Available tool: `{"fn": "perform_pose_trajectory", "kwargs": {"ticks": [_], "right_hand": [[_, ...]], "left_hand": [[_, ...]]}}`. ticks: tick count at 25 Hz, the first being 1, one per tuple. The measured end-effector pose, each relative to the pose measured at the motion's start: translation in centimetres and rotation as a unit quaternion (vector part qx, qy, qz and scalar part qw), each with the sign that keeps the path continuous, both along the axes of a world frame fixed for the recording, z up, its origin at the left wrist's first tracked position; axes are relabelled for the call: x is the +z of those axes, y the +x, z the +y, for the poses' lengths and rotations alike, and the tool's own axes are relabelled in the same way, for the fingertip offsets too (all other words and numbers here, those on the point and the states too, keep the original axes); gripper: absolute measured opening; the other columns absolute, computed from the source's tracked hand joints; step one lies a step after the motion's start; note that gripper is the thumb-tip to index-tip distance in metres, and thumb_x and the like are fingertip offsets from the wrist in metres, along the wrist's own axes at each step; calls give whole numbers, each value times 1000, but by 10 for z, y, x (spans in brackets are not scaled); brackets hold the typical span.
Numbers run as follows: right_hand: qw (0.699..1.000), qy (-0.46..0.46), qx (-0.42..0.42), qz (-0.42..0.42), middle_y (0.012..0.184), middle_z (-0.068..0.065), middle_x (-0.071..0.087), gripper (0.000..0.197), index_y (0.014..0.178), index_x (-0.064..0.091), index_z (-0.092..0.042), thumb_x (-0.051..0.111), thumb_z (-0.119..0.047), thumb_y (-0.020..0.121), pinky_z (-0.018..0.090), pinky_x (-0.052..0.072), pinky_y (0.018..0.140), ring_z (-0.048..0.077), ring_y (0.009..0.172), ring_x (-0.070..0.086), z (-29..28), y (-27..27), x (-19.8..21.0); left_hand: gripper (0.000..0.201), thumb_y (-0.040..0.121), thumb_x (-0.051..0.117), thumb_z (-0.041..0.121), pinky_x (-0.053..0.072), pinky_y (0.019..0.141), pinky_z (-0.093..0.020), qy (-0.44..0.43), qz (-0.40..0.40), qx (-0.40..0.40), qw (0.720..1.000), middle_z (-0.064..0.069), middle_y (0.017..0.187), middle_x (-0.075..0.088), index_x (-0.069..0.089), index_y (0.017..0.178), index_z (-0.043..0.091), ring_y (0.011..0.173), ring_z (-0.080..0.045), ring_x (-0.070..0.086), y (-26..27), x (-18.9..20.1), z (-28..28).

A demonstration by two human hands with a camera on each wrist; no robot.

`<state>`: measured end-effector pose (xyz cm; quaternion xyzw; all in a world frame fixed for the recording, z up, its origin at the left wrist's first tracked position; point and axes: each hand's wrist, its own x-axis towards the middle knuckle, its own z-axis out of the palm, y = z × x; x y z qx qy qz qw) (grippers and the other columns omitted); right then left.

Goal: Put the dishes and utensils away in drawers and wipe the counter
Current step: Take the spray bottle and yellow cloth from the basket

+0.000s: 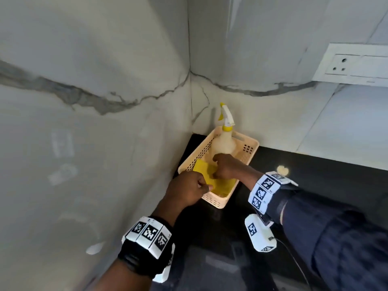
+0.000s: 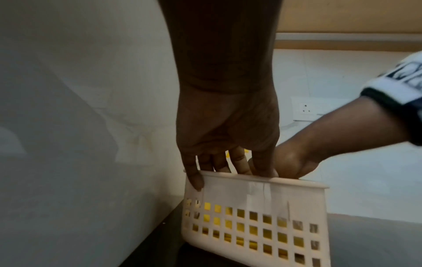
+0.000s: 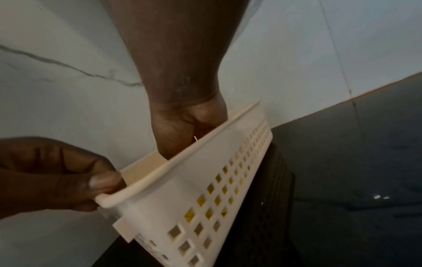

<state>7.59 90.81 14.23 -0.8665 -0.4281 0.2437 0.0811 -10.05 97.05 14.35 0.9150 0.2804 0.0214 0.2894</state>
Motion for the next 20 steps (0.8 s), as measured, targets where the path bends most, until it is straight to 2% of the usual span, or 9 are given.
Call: {"fn": "perform_pose_trajectory", "kwargs": {"ticks": [5,7,9,10,12,15,17,18,20], "right_hand": [[999,3,30,-35,120,9,61,39,118,58,-16,73,-25,83,36,51,84,29,108,60,11,-8,-5],[997,66,12,22,105,5,63,23,97,60,-19,74,-23,79,31,48,71,26,96,61,4,0,2],[977,182,-29,106,92,0,62,23,87,59,-18,78,-23,76,28,44,64,20,88,59,-12,18,12],[952,255,-57,161,93,-1,65,25,90,62,-16,80,-24,75,29,48,68,19,89,61,-24,27,20],[858,403,-147,283,108,5,70,37,109,65,-11,81,-17,76,38,55,85,24,100,67,-52,40,36],[708,520,-272,393,119,9,69,40,124,61,-9,70,-4,85,46,55,90,27,108,67,-103,59,51],[658,535,-312,429,120,6,70,41,128,59,-10,66,-7,88,46,55,88,24,108,67,-135,69,48],[645,536,-325,437,120,4,70,42,129,59,-11,66,-8,88,46,55,87,23,109,67,-148,74,46],[638,532,-345,437,121,3,69,46,130,58,-12,67,-7,85,46,53,89,22,111,65,-164,80,41]], "left_hand": [[19,82,71,48,52,89,-36,-28,27,-8,999,10,104,68,65,85,30,100,-13,62,5,19,5],[12,84,68,44,51,88,-35,10,30,24,999,9,107,68,63,81,33,102,-17,63,19,37,6],[8,83,66,40,51,84,-32,51,-9,70,996,10,103,68,62,78,35,100,-18,64,38,54,4],[8,82,68,37,51,82,-30,48,-55,92,993,10,99,69,62,79,34,98,-18,64,51,61,5],[16,79,73,22,49,80,-27,-7,-145,117,982,6,97,68,64,91,28,98,-20,65,77,68,11],[74,73,80,9,42,100,-32,-100,-167,129,972,-13,135,51,45,138,10,126,-28,50,123,62,24],[103,70,87,18,33,110,-31,-129,-152,113,973,-11,153,32,25,151,10,140,-24,34,150,52,24],[104,69,88,21,33,106,-26,-137,-163,103,972,-9,152,34,25,152,11,140,-24,35,163,48,23],[82,73,85,23,37,82,-18,-130,-212,100,964,-10,129,53,41,140,5,122,-29,51,181,39,26]]}}
